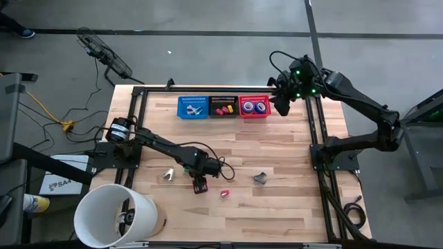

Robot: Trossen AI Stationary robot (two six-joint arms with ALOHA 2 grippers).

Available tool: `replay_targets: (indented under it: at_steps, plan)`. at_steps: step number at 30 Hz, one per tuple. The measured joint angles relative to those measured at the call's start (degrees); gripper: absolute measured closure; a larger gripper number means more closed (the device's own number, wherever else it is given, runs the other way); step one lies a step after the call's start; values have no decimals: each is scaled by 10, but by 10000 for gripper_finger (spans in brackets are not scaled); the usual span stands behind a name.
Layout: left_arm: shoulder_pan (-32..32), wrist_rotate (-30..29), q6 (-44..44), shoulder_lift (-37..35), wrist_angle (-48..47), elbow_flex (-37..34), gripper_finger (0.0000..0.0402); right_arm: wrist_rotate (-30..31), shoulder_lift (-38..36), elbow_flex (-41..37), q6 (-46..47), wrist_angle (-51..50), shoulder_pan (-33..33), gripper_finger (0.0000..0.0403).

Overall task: Pick and place Stapler, Stapler remover, tape
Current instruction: Stack the pink tape on top of the blue tape in the red bin

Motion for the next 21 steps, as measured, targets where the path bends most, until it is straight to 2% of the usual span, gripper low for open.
replay_targets:
  at_steps: [5,10,15,21]
  plan:
    - [0,-12,15,0,-4,-1,277,0,0,0,-1,0,20,253]
    - [2,-21,21,0,-7,0,361,0,0,0,-6,0,32,253]
    - [26,-38,16,3,13,31,368,0,0,0,-31,12,39,253]
    - [76,-93,35,2,-10,106,368,0,0,0,-41,49,39,253]
